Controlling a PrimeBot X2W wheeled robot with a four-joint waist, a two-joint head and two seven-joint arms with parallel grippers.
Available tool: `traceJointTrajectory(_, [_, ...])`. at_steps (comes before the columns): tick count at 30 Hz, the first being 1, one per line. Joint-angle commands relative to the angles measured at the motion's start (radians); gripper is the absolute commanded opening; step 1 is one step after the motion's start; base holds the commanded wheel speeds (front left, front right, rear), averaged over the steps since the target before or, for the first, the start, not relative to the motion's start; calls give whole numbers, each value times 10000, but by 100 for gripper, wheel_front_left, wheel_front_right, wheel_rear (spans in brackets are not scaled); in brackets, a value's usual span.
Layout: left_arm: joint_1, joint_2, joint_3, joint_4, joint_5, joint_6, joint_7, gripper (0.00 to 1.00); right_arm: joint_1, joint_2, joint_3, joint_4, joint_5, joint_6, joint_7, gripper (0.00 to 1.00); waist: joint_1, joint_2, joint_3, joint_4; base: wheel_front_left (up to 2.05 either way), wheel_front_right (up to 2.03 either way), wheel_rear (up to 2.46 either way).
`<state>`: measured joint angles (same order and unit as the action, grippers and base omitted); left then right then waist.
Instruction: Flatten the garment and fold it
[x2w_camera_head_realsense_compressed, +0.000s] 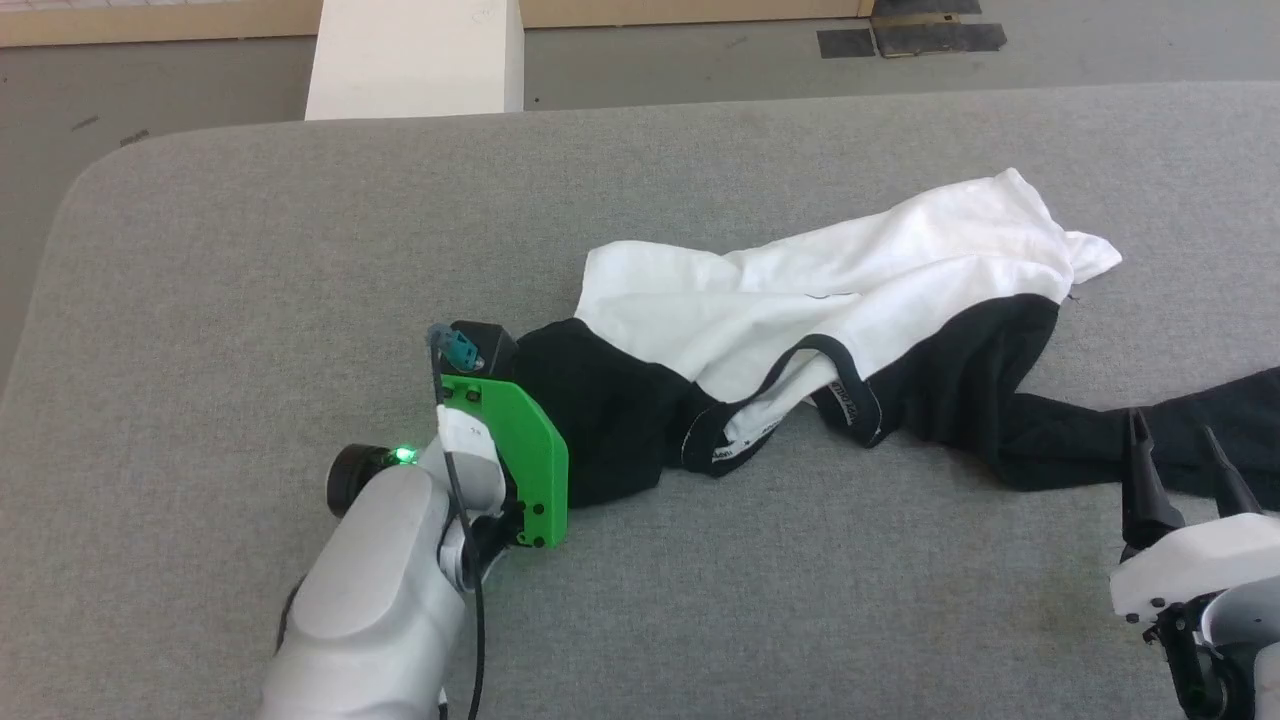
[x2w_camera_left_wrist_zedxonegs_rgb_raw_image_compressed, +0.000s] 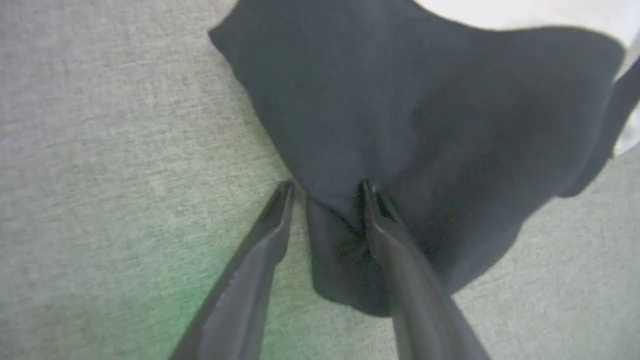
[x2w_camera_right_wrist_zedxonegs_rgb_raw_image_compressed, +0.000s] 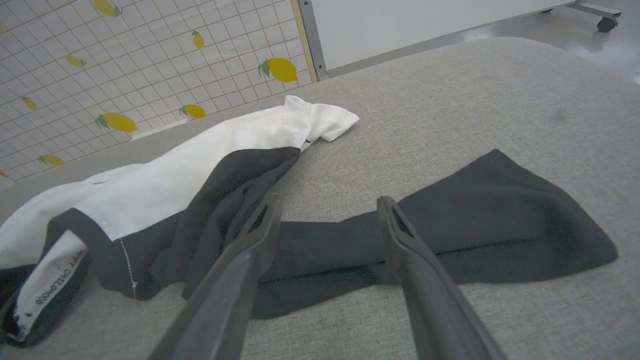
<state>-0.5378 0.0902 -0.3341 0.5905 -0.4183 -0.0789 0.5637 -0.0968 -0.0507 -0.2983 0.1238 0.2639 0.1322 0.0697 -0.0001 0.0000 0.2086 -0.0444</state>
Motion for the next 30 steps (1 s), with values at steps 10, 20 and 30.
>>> traceJointTrajectory(10, [-18, -14, 1670, -1443, -1149, 392, -2883, 0, -23, 4, 307, 231, 17, -15, -111, 100, 1, 0, -528, 921, 0, 0, 0])
traceJointTrajectory(20, [1874, 746, 2633, -4450, -800, 1605, -3626, 0, 167, 5, 564, 499, 107, -15, -121, 100, 1, 0, -958, 1729, 0, 0, 0])
traceJointTrajectory(30, [5389, 204, 1523, -4449, -1348, 1694, -2004, 0, 254, 5, 637, 678, 110, -15, -86, 100, 1, 0, -958, 1919, 0, 0, 0])
